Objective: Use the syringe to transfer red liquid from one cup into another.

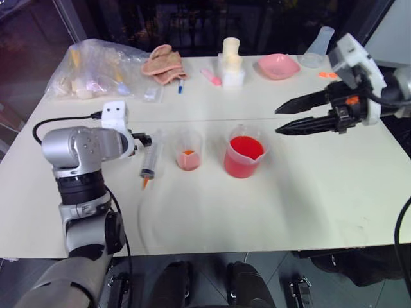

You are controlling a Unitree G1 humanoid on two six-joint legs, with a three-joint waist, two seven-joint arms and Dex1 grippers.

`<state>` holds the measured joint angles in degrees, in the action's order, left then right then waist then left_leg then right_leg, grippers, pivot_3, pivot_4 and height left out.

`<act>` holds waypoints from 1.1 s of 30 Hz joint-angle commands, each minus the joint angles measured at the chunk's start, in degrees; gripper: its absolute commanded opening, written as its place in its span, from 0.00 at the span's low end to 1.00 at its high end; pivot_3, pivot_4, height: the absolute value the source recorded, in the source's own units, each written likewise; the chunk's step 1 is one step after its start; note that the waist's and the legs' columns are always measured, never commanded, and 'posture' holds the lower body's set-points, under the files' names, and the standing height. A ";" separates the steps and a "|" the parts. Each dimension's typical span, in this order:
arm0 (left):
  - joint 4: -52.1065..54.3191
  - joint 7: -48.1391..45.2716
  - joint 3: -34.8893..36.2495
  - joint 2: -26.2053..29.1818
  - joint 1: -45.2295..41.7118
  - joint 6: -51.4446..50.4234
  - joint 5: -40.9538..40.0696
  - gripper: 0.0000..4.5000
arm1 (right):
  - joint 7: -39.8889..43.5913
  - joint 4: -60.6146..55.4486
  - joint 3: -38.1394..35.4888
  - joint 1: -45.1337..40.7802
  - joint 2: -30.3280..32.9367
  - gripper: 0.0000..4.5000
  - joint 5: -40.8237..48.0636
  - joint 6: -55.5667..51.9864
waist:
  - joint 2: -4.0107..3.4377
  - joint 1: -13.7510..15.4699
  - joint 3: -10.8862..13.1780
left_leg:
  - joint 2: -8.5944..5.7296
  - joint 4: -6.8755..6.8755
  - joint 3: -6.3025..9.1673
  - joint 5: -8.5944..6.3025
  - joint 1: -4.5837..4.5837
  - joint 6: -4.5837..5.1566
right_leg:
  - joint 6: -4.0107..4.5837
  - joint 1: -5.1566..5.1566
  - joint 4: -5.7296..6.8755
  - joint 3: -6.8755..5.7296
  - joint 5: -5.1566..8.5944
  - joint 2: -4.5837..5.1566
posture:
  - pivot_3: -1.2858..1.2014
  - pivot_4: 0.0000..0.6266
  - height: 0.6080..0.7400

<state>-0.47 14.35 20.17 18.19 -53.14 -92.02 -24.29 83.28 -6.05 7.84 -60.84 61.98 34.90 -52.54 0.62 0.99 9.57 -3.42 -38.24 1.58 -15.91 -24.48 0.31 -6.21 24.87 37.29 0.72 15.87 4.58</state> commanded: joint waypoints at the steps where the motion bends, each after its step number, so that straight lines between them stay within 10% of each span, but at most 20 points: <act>1: -3.77 5.00 1.49 -0.17 -4.29 -0.48 -2.14 1.00 | 2.54 -2.71 0.70 -4.36 -0.76 0.54 1.34 -1.25 | 0.00 -0.05 0.00 | -0.01 0.01 0.00 0.00 0.00 0.00 | 0.00 0.00 0.00 0.00 0.00 0.00 | 0.52 0.24 1.00; 33: -44.90 42.83 17.63 -2.19 -25.70 -0.48 -17.09 1.00 | 2.10 0.14 1.99 -4.60 -3.78 0.54 -7.19 6.07 | 0.08 -0.24 0.04 | -0.09 -0.14 -0.03 0.08 0.01 -0.13 | -0.15 0.22 0.61 0.01 -0.08 0.07 | 0.52 0.24 1.00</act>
<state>-42.87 56.46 37.71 14.34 -76.18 -92.04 -40.29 85.58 -4.55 12.59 -64.90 57.47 27.28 -46.88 0.70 0.75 9.62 -3.51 -38.40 1.56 -15.83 -24.47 0.17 -6.36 25.09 37.92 0.73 15.79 4.64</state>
